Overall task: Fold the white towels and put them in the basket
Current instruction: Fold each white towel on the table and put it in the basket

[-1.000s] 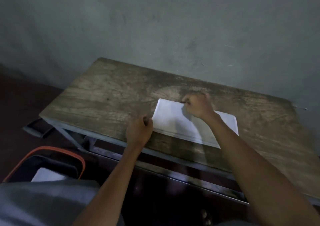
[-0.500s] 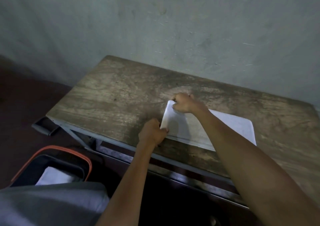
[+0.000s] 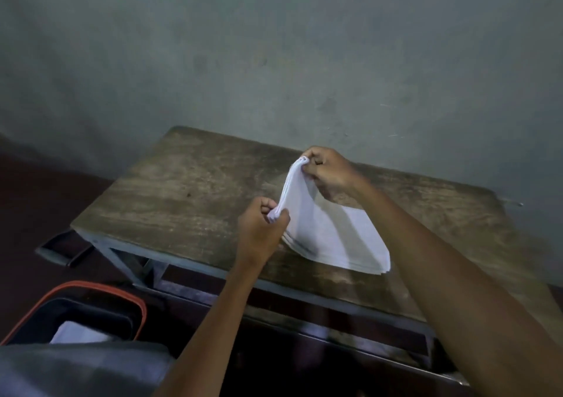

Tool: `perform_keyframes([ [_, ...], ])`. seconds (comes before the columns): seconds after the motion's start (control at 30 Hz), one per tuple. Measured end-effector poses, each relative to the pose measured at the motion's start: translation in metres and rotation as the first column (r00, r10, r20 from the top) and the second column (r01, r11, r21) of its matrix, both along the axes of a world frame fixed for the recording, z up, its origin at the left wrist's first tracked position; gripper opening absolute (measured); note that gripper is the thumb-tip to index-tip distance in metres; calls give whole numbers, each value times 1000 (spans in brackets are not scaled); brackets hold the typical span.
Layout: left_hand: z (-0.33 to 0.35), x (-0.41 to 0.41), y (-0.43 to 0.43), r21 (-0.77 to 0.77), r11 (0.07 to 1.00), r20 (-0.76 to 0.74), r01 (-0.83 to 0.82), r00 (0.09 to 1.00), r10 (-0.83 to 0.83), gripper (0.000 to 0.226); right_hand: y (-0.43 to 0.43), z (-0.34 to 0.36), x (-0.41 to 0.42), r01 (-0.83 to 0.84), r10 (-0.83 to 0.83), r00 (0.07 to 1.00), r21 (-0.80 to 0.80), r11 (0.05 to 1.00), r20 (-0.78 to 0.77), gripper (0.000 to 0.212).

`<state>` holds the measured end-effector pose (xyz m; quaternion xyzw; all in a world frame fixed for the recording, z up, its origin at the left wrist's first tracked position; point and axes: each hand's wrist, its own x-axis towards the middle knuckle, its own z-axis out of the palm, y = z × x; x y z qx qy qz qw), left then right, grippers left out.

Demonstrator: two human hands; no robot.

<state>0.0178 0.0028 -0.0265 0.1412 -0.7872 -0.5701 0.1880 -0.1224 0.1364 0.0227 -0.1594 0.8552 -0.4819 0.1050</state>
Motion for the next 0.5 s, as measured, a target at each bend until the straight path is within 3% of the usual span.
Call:
perform_keyframes([
  [0.07, 8, 4, 23, -42, 999, -122, 34, 992, -39, 18, 23, 11, 5, 57, -55, 998, -54, 997, 30, 19],
  [0.17, 5, 6, 61, -80, 985, -153, 152, 975, -163, 23, 59, 17, 15, 181, -156, 978, -184, 966, 138, 17],
  [0.33, -23, 1, 117, -358, 903, -143, 237, 942, -304, 26, 115, -8, 20, 270, -266, 962, -52, 962, 62, 3],
  [0.5, -47, -3, 150, -579, 788, -138, 208, 928, -346, 22, 151, -40, 18, 350, -346, 926, 0, 937, 148, 15],
])
